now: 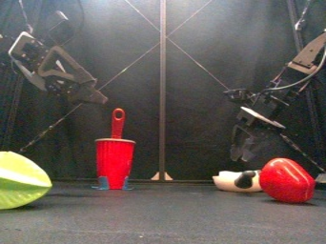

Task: Grab sushi roll

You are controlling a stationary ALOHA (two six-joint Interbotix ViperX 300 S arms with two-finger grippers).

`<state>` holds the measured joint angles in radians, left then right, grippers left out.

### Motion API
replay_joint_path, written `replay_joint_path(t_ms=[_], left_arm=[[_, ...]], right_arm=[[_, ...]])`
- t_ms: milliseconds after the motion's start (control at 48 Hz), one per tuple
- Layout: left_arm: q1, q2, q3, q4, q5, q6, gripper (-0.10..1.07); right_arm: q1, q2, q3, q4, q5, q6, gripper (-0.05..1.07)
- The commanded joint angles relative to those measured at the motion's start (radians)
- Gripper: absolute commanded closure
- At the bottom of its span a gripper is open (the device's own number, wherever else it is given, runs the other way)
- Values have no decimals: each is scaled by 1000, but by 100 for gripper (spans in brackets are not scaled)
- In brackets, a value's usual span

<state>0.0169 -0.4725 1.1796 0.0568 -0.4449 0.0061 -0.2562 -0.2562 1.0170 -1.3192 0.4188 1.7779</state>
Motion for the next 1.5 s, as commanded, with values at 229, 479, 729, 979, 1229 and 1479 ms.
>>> replay_joint_path(t_ms=[229,479,729,979,1229,1479], left_arm=[[3,0,-9,0,-9,2,-3],[3,0,-8,-2,-9,2,-3],[3,0,-6,-2,-9,2,-3],[3,0,-6,-2,-9,2,-3],[3,0,-6,0,-9,2,-3],[3,0,-5,-2,-9,2,-3]], right_arm=[[8,28,-40,-3,-9,-11,13],[5,46,-40,0,-11,-11,13],[0,81,-43,3,-21,-11,13],[-5,118,-51,5,-38,-12,13],[-12,137,-57,5,-49,-11,14],[-12,141,-57,3,-54,-11,16]])
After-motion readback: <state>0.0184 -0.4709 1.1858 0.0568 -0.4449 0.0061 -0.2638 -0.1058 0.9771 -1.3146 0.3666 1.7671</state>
